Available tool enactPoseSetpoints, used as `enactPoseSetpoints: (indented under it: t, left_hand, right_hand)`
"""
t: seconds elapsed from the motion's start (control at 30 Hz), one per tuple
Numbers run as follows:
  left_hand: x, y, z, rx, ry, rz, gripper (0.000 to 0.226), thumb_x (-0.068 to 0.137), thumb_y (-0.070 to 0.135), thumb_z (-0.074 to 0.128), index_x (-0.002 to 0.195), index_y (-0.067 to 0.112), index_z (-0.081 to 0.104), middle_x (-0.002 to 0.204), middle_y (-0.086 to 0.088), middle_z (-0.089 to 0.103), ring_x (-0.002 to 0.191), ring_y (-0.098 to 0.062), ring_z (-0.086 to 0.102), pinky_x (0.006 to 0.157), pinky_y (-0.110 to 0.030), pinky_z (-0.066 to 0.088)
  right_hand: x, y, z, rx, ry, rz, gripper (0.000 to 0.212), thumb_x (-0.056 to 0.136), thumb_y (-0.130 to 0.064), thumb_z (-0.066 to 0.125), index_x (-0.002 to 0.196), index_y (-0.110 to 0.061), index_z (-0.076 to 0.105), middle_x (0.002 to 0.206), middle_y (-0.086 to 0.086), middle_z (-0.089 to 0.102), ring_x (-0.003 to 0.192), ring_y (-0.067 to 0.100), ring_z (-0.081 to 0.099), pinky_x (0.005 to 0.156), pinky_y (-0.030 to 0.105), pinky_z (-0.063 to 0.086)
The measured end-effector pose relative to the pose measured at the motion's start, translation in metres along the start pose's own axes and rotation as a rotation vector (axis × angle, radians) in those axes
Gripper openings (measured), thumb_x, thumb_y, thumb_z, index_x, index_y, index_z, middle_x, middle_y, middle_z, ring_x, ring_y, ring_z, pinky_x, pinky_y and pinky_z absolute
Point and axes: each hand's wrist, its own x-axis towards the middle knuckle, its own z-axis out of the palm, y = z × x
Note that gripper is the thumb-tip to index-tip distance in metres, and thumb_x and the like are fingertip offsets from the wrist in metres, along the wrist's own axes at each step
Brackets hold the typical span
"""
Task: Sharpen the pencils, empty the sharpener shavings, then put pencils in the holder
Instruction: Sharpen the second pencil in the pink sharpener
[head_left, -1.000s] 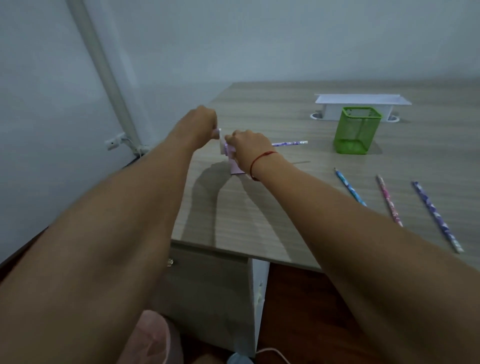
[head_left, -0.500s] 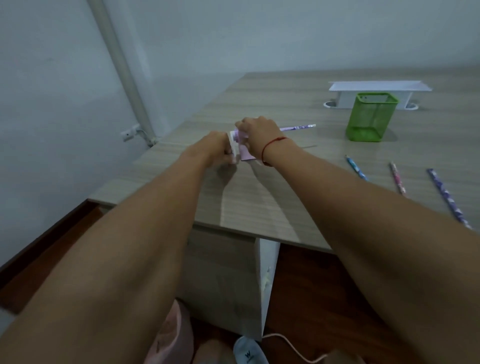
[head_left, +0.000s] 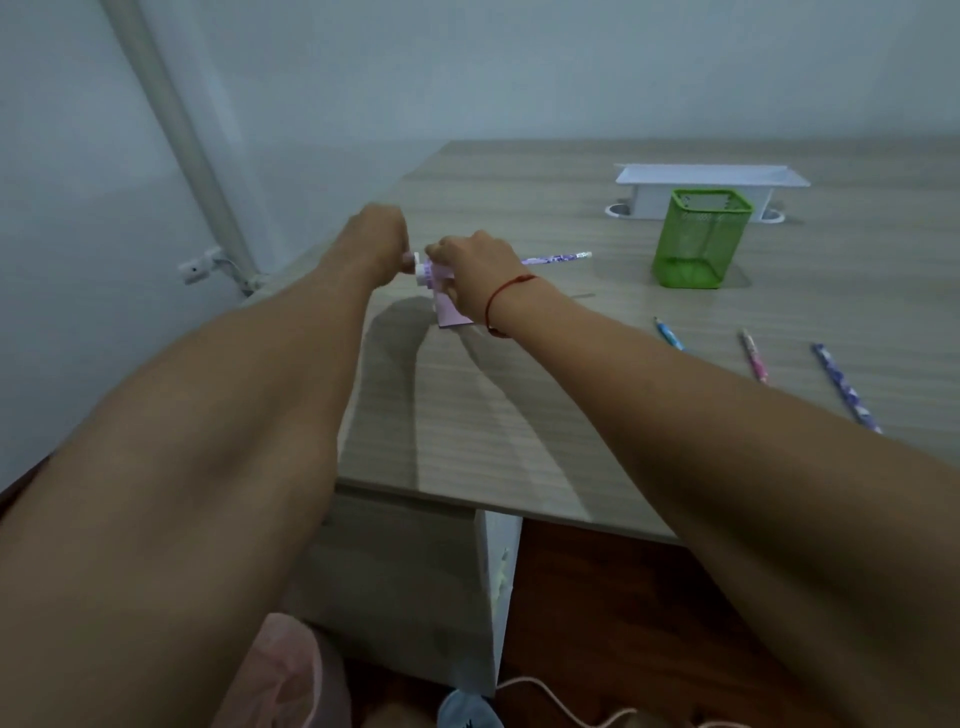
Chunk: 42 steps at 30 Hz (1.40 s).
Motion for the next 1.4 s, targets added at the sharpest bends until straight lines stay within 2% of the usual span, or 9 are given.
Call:
enactPoseSetpoints:
  t: [0.2, 0.4, 0.57, 0.8, 0.97, 1.1, 1.2, 1.3, 1.4]
  left_hand:
    - [-0.011, 0.004, -0.02, 0.095, 0.079, 0.049, 0.026, 0.087, 0.019, 0.065, 0.093, -0.006, 0.066, 0.098, -0.032, 0.062, 0.093, -0.044, 0.06, 0.076, -0.043, 0.048]
    - [-0.032, 0.009, -0.044, 0.008, -0.035, 0.04, 0.024, 0.088, 0.021, 0.064, 0.08, 0.001, 0.073, 0.069, -0.017, 0.068, 0.051, -0.023, 0.062, 0.063, -0.032, 0.056]
    - [-0.054, 0.017, -0.032, -0.026, -0.232, -0.002, 0.023, 0.086, 0.022, 0.066, 0.08, 0.001, 0.073, 0.068, -0.012, 0.07, 0.046, -0.014, 0.06, 0.065, -0.03, 0.056]
    - [-0.036, 0.008, 0.008, -0.134, -0.396, -0.065, 0.018, 0.081, 0.011, 0.071, 0.066, 0.005, 0.065, 0.048, -0.002, 0.06, 0.028, 0.0, 0.051, 0.048, -0.017, 0.049]
    - [-0.016, -0.004, 0.019, -0.193, -0.198, -0.149, 0.026, 0.076, 0.012, 0.075, 0.053, 0.008, 0.064, 0.035, 0.002, 0.053, 0.024, -0.003, 0.045, 0.039, -0.016, 0.044]
    - [-0.023, 0.0, 0.024, -0.154, -0.09, -0.136, 0.019, 0.074, 0.007, 0.07, 0.057, 0.0, 0.066, 0.056, -0.021, 0.064, 0.052, -0.025, 0.062, 0.055, -0.026, 0.042]
    - [-0.026, -0.002, 0.03, -0.187, -0.033, -0.098, 0.01, 0.073, 0.005, 0.068, 0.068, -0.004, 0.07, 0.075, -0.031, 0.066, 0.077, -0.038, 0.067, 0.063, -0.036, 0.047]
    - [-0.025, -0.006, 0.035, -0.206, -0.023, -0.101, 0.007, 0.076, 0.002, 0.067, 0.074, -0.004, 0.07, 0.082, -0.03, 0.067, 0.082, -0.038, 0.066, 0.068, -0.037, 0.049]
    - [-0.023, -0.006, 0.034, -0.192, -0.043, -0.106, 0.007, 0.076, 0.006, 0.07, 0.078, 0.0, 0.073, 0.083, -0.028, 0.069, 0.082, -0.037, 0.067, 0.071, -0.035, 0.051]
  right_hand:
    - [-0.004, -0.003, -0.001, 0.028, 0.012, 0.009, 0.027, 0.091, -0.012, 0.047, 0.114, -0.01, 0.061, 0.126, 0.011, 0.061, 0.117, 0.034, 0.055, 0.089, 0.036, 0.045]
    - [-0.007, -0.006, -0.002, 0.044, 0.026, 0.015, 0.025, 0.092, -0.01, 0.048, 0.113, -0.009, 0.062, 0.124, 0.012, 0.061, 0.117, 0.033, 0.056, 0.091, 0.037, 0.045]
    - [-0.006, -0.006, -0.002, 0.025, 0.014, 0.015, 0.025, 0.092, -0.01, 0.049, 0.115, -0.009, 0.061, 0.124, 0.013, 0.061, 0.117, 0.032, 0.056, 0.093, 0.038, 0.045]
    - [-0.003, 0.001, 0.001, 0.025, -0.003, -0.003, 0.03, 0.094, -0.012, 0.046, 0.123, -0.01, 0.056, 0.132, 0.01, 0.056, 0.123, 0.033, 0.051, 0.097, 0.037, 0.042]
    - [-0.001, 0.0, 0.0, 0.012, -0.007, -0.008, 0.03, 0.091, -0.013, 0.05, 0.12, -0.011, 0.057, 0.13, 0.008, 0.058, 0.121, 0.033, 0.053, 0.096, 0.037, 0.042]
    - [-0.001, 0.001, -0.001, 0.009, 0.006, -0.002, 0.029, 0.094, -0.018, 0.046, 0.121, -0.014, 0.056, 0.131, 0.007, 0.057, 0.121, 0.032, 0.053, 0.095, 0.038, 0.043]
    - [-0.003, 0.01, -0.007, 0.083, -0.084, 0.02, 0.046, 0.094, -0.03, 0.05, 0.139, -0.021, 0.043, 0.142, 0.005, 0.048, 0.128, 0.031, 0.049, 0.103, 0.041, 0.04]
    - [-0.003, 0.021, -0.016, 0.263, -0.092, 0.061, 0.062, 0.093, -0.029, 0.051, 0.148, -0.017, 0.028, 0.154, 0.004, 0.032, 0.139, 0.027, 0.037, 0.112, 0.043, 0.034]
    - [-0.004, 0.035, -0.013, 0.199, -0.084, 0.156, 0.049, 0.093, -0.017, 0.046, 0.141, -0.016, 0.036, 0.147, 0.005, 0.041, 0.132, 0.027, 0.045, 0.106, 0.04, 0.033]
